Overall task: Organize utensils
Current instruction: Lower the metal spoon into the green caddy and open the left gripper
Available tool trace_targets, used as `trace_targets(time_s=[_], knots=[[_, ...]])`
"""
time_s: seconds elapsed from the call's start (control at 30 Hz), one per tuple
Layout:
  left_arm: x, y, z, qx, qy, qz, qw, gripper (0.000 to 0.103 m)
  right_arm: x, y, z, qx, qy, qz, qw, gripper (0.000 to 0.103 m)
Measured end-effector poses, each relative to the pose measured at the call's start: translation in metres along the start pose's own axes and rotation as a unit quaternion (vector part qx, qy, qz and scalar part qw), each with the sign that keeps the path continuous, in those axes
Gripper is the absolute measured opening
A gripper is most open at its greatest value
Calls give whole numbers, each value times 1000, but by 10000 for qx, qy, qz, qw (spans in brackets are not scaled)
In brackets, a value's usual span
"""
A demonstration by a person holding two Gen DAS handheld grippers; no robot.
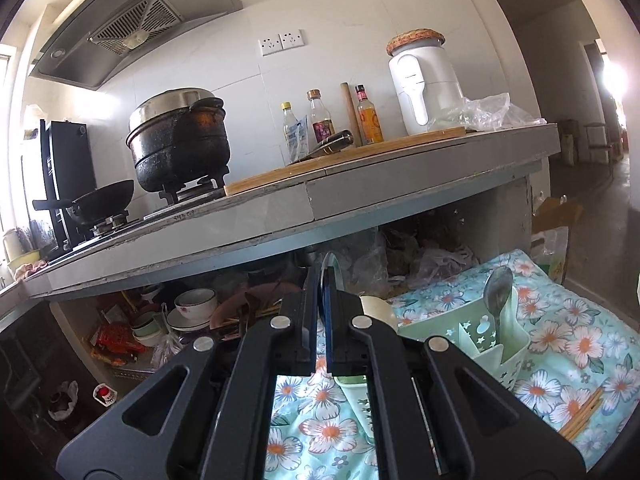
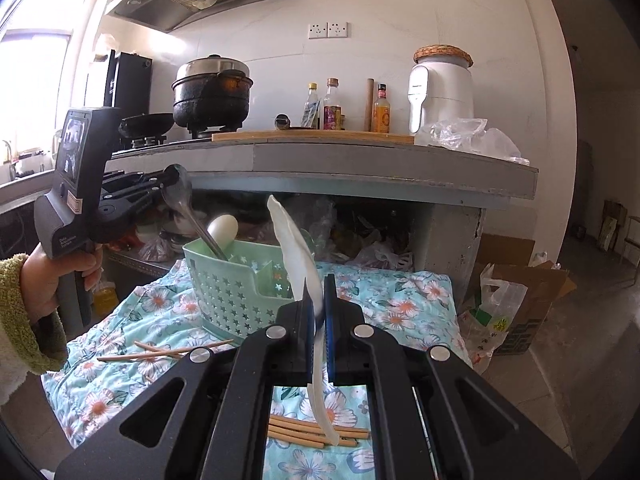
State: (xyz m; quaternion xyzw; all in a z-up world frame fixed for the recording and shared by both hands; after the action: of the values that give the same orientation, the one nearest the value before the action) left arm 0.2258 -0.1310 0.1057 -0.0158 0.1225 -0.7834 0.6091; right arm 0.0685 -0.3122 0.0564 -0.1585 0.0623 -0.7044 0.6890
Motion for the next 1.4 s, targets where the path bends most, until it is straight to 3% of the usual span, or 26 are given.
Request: trace_targets(time_s=[0.37,0.6,0.77,1.03,1.27,1.4], knots=[[-17,-12,34,353,119,411,9985,1,13,7,-10,-92,238,64,9997,5],[-5,14,6,-207,343,312,9987,1,12,8,-12,-101,253,109,9996,5],[-1,38,-21,-808,-127,-170,9965,2,14,7,-12,-136,300,130,9994,5],[-12,55,-50,-1354,-1432,-1083,9744,9,17,11,-18,-254,453,216,9984,5],[-28,36,-42,-1087,-2231,-1575,9558,27,17,17,-17,-317,645,381,9967,5],[-41,21,-39,-965,-2600,-1674,9461,37,19,24,-10,-278,854,586,9942,5]])
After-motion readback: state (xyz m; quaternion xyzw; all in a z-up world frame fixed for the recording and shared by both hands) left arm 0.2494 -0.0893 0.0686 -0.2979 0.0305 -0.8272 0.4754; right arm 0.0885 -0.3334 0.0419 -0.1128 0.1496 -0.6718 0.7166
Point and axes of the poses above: each gripper's, at about its wrist camera, not at the fingertips, and y roughly the way its jaws point, x to its right, z to its top, the point moved 8 cm from there along y, roughly the way its jaws point, and after that the axes turned 8 degrees about -y, right-handed, at the moved point
